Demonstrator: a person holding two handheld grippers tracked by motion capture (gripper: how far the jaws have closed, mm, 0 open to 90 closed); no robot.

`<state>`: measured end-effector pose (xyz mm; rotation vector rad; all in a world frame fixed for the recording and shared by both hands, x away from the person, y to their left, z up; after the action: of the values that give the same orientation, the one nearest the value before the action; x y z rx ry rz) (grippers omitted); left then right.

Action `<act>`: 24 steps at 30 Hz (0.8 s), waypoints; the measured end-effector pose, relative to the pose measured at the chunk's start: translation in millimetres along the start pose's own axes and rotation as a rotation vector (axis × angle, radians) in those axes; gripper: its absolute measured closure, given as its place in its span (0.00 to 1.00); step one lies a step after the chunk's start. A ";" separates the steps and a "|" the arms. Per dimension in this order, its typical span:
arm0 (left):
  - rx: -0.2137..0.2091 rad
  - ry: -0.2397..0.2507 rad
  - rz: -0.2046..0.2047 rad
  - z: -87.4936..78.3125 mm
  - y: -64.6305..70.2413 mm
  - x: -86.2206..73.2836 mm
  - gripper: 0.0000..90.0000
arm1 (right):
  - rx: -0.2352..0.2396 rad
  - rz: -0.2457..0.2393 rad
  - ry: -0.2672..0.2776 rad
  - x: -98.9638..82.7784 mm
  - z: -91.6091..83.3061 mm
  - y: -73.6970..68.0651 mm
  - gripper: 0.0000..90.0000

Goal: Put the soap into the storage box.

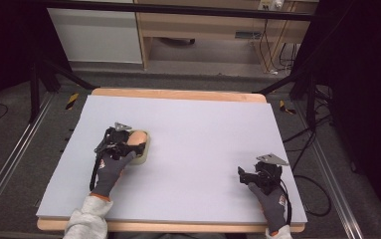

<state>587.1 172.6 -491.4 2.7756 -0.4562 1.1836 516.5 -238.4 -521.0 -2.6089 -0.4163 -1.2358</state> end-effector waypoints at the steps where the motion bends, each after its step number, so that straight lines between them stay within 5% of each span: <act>1: 0.001 -0.002 -0.001 1.0 -0.6 -0.4 0.36 | 0.001 0.000 -0.001 -0.2 0.1 0.0 0.07; 24: 0.025 -0.032 -0.018 16.3 -5.1 -7.4 0.36 | 0.001 -0.002 -0.005 -0.3 0.5 -0.1 0.07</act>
<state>595.1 176.0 -507.9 2.8173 -0.4214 1.1507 516.6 -238.3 -521.6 -2.6120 -0.4198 -1.2298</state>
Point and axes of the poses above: each handheld gripper's, and its own axes: z roughly forward along the jaws, x roughly out of its top, y roughly to its right, the point moved 8 cm from there along z, roughly forward along the jaws, and after that the axes turned 8 degrees about x, right-handed, at the moved point
